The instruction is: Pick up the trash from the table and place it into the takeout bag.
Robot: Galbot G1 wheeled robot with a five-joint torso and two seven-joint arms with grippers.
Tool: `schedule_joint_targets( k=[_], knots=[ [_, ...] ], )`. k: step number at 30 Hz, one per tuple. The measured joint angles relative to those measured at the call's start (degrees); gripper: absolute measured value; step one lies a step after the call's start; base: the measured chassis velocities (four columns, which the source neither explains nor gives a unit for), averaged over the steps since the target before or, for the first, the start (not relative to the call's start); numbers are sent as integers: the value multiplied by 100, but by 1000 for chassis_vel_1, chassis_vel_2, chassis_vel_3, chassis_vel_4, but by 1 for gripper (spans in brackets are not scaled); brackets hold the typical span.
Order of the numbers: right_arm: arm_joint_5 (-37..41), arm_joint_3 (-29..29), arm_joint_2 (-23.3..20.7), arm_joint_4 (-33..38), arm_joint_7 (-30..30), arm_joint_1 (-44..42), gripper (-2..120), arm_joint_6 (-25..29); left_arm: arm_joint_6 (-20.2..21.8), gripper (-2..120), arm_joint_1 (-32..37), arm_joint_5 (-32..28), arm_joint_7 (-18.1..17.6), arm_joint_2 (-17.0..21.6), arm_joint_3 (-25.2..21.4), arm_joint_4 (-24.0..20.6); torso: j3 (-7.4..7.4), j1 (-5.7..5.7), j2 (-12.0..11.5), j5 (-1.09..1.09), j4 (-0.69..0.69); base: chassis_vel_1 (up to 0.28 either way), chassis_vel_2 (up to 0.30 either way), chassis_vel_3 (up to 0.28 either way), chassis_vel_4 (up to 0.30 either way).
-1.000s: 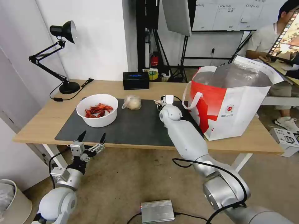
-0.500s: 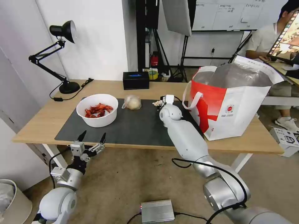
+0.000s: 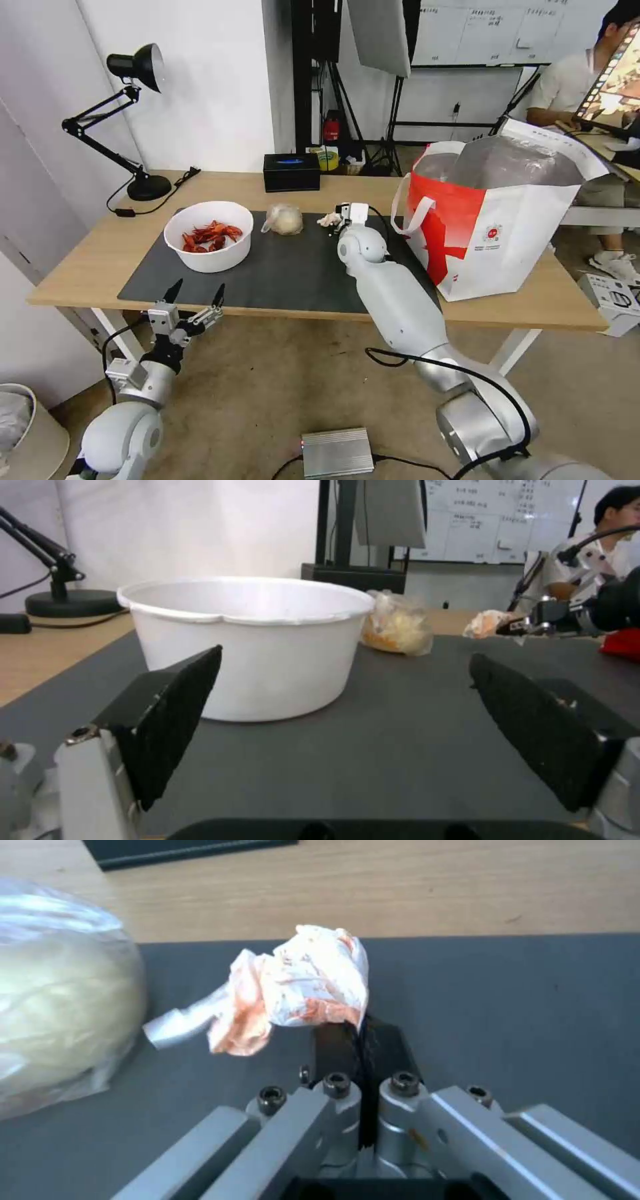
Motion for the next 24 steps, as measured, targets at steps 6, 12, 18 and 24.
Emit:
schedule_joint_targets(
  k=[6,12,18,24],
  knots=[
    [-15,-168,-161,612,228,-239,0,-133,0,100,44,-11,-1,6,-44,-55,0,0,0,0,0,0,0,0,0],
    [-18,-279,-377,1588,454,-612,0,-199,0,100,94,-17,-2,16,-101,-85,0,0,0,0,0,0,0,0,0],
    [-203,-323,-631,2453,520,-1026,0,-186,2,100,133,-18,-4,0,-121,-103,-1,-1,1,-1,-1,0,0,0,0],
    [-942,-246,-846,2864,151,-1436,0,294,4,100,137,-15,-6,-30,-108,-109,-1,-1,1,0,-1,0,0,0,0]
  ],
)
